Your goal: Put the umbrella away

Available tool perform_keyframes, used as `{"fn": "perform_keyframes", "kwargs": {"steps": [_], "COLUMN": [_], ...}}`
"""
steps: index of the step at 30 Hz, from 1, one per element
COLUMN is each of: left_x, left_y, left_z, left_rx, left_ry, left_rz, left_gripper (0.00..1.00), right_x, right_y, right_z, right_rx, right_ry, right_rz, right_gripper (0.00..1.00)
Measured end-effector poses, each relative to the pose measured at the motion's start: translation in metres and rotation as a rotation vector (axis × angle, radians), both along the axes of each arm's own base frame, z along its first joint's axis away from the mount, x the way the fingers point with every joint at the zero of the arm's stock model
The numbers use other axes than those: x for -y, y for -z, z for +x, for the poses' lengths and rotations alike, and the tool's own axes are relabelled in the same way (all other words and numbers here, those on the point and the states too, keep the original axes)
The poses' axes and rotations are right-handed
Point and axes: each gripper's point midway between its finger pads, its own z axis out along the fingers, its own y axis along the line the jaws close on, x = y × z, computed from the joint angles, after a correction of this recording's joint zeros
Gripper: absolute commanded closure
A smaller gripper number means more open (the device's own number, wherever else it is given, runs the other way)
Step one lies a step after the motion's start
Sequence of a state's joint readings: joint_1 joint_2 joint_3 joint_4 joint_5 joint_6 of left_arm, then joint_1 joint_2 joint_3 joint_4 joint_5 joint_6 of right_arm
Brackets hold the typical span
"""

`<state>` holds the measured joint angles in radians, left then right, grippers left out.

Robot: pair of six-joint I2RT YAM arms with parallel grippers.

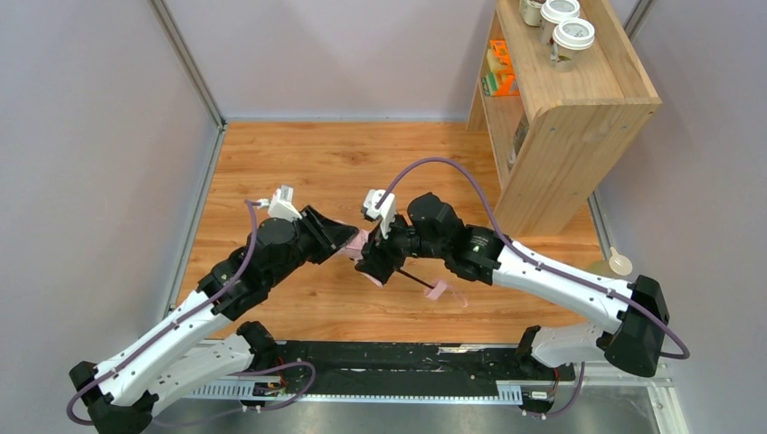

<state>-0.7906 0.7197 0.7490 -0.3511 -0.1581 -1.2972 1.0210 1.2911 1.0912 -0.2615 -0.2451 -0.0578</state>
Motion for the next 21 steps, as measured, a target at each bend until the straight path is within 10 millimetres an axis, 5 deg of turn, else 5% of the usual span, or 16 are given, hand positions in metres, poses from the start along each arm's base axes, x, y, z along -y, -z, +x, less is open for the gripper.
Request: {"fn": "perform_keyframes", "kwargs": {"steps": [4,9,16,18,21], "left_x": [-0.027,-0.052,-0.036,-0.022,-0.004], "left_y": [-0.005,-0.055,-0.1,-0.097,-0.044], "left_z": [0.01,0.029,0.048,0.057,0.066], "left_rx": [0.138,0.379,0.533,0.526,0.478], "left_ry": [-0.018,-0.009,0.136,0.178,0.251], "left_rz": [0.272,0.599,0.833,0.855,0.881], "left_gripper": [1.0,1.0,1.0,1.0,1.0], "right_x": [0.013,0.059,0.114,0.121,0.126], "right_y": [0.002,0.0,-0.022,-0.021,-0.017], "right_z": [0.0,0.001,0.019,0.022,0.024], "right_rx": [-0.037,-0.051,0.015,0.02,0.017], "right_ry": [0.078,0.267,0.517,0.553,0.578], "right_rz": [0.007,0.019,0.081,0.079,0.066], "right_gripper": [0.0,0.0,0.0,0.0,0.0]}}
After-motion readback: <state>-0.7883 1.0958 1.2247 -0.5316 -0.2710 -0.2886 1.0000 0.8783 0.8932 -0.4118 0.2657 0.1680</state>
